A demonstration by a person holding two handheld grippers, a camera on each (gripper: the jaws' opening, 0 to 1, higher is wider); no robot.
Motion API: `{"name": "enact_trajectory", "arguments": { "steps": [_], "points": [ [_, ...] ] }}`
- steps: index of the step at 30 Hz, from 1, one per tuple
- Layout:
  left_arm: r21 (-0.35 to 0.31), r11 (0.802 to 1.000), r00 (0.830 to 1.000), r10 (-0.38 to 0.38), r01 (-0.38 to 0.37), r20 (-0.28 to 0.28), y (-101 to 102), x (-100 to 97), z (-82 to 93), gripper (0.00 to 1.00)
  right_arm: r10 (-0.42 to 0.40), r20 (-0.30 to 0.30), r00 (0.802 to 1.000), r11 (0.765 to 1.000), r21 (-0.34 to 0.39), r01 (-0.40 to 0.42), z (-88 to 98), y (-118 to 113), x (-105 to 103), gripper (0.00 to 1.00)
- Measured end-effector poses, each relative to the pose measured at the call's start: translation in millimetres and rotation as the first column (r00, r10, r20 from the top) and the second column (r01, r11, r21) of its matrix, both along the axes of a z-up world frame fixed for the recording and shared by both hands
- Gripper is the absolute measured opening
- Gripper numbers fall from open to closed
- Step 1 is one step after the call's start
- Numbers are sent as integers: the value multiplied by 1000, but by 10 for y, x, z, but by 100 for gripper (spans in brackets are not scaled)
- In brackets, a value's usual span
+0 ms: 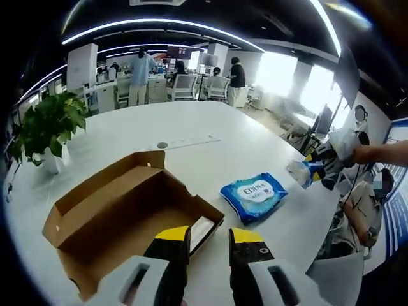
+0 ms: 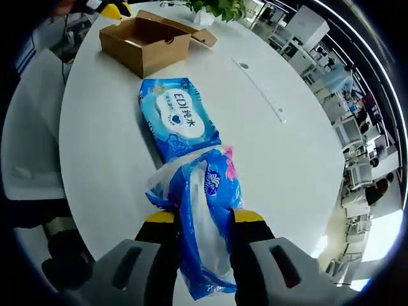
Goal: Operate the shoe box by opening the lid, removing the specified soft item, and placing it in the target area until the item is outside and the box remains undamaged.
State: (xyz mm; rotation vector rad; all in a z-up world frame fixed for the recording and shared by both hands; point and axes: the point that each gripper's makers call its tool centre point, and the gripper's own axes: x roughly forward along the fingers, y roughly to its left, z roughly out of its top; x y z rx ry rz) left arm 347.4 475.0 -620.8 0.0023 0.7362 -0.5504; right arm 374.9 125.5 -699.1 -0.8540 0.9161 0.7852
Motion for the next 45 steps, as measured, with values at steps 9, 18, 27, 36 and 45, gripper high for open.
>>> {"name": "enact_trajectory", "arguments": {
  "steps": [9, 18, 27, 36, 45],
  "points": [
    [12, 998, 998, 61, -61, 4, 275, -101, 42, 23, 20, -32, 999, 999, -34, -21, -196, -17, 179, 28],
    [17, 991, 991, 136, -136, 9, 575, -223, 71, 23, 54, -66, 996, 994, -92, -60, -410, -37, 255, 29],
    [36, 985, 985, 171, -171, -2, 712, -339, 32, 23, 57, -94, 994, 992, -108, -67, -584, -61, 274, 30],
    [40, 982, 982, 186, -186, -8, 759, -371, 16, 23, 77, -89, 993, 990, -114, -87, -664, -24, 301, 25],
    [38, 983, 983, 181, -181, -8, 741, -369, 10, 23, 123, -102, 987, 982, -129, -136, -700, 4, 240, 24]
  ]
}}
